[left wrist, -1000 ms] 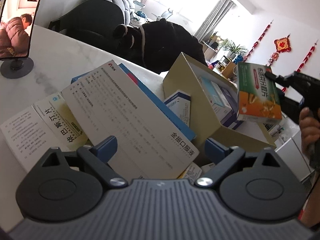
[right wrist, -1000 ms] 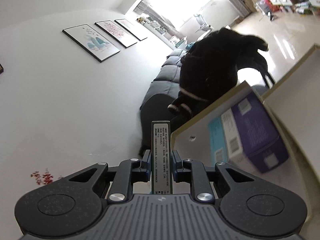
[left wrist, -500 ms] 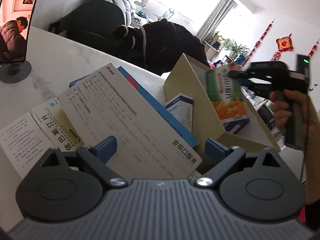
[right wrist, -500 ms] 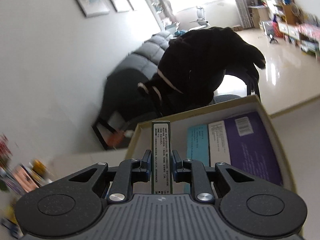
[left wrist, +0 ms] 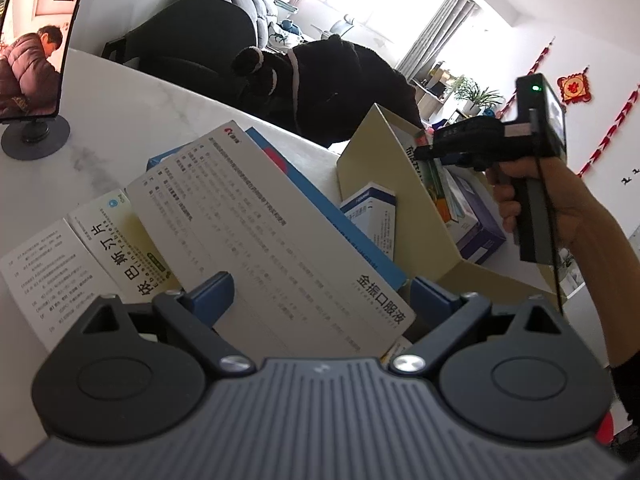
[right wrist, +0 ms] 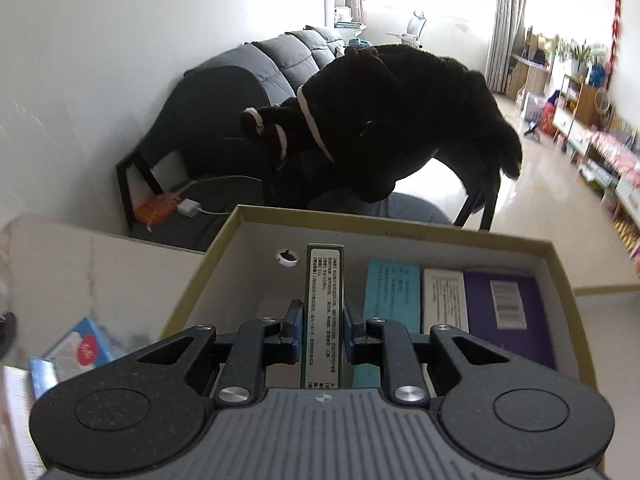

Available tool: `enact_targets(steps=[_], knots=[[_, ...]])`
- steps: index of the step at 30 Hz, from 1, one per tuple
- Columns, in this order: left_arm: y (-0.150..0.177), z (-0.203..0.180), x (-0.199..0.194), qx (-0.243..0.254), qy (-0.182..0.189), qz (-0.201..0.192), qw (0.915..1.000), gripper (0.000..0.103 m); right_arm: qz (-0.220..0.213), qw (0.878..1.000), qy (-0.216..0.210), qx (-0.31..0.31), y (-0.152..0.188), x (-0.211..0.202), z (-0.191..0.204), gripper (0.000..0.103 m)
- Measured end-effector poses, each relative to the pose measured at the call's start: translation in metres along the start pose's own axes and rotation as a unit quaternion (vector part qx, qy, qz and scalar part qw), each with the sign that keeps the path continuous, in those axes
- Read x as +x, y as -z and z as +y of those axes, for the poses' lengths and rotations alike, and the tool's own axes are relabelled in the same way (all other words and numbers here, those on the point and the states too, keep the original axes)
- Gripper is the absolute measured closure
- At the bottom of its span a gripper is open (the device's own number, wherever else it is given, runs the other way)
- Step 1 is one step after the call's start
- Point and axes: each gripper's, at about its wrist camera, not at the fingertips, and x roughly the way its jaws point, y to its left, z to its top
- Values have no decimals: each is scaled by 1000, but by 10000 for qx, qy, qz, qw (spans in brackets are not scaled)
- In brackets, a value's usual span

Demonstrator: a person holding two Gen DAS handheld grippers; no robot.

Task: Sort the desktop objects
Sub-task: 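Carry the ibuprofen box with the right tool and lower it into the deep box, then open the right tool to release the ibuprofen box beside the other boxes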

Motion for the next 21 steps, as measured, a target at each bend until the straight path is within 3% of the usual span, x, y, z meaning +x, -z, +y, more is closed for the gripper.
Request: enact_targets(steps=[8,17,21], knots=[[0,4,1,-30,-57,0,10000,7,-91,9979,465,-434,1,17,13,79],[2,10,3,-142,-28,-42,9999,5,-135,9955,713,-613,4,25,13,76],[-3,6,4,-58,-99,-63,9999,5,-221,9913,829,-997,6,26,18,73]])
